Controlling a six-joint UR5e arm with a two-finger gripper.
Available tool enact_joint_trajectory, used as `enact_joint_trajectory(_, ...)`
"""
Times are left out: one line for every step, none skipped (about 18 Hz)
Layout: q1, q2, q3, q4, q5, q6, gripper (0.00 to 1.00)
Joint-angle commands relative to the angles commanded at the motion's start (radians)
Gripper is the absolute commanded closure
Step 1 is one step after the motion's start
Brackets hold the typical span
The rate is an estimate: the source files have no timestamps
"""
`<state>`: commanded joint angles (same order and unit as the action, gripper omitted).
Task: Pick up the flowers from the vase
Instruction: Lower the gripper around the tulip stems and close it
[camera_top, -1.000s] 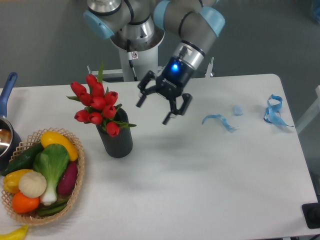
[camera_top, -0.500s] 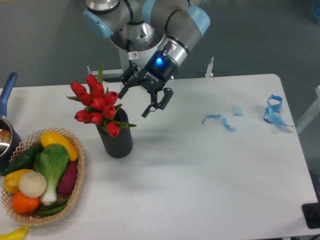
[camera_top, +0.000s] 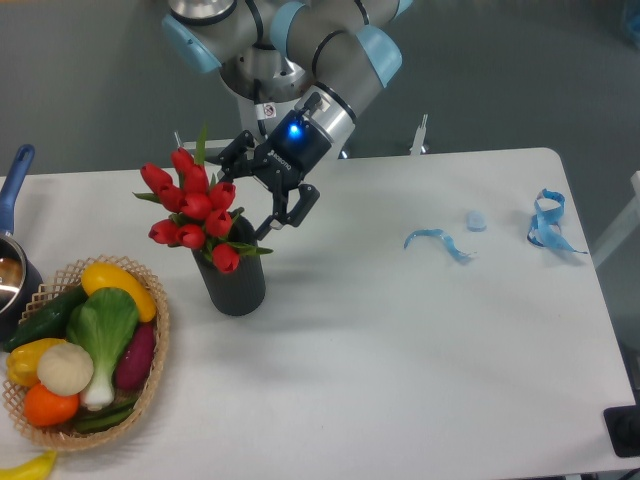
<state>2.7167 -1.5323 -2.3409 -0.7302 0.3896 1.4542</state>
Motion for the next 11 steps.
enact_joint_trajectory(-0.005, -0.021, 0.005, 0.002, -0.002, 0.008, 0.00)
enact_joint_trajectory(-0.029, -0.041, 0.015, 0.002, -0.002, 0.015, 0.00)
enact_joint_trajectory(-0.047, -0.057, 0.024, 0.003, -0.002, 0.017, 0.00)
enact_joint_trajectory(-0.055, -0.075, 0.031, 0.003, -0.002, 0.017, 0.00)
enact_joint_trajectory(-0.058, -0.086, 0.031, 0.005, -0.002, 0.017, 0.00)
enact_joint_trajectory(-0.067, -0.089, 0.034, 0.003, -0.002, 0.017, 0.02)
enact_joint_trajectory(-0.080, -0.091, 0.035, 0.003, -0.002, 0.017, 0.07)
enact_joint_trajectory(-0.083, -0.091, 0.038, 0.003, -0.005, 0.015, 0.14)
enact_joint_trajectory(-0.083, -0.092, 0.040, 0.003, -0.012, 0.015, 0.24)
enact_joint_trajectory(-0.083, -0.092, 0.041, 0.003, -0.020, 0.015, 0.35)
enact_joint_trajectory(-0.083, -0.092, 0.043, 0.003, -0.023, 0.015, 0.43)
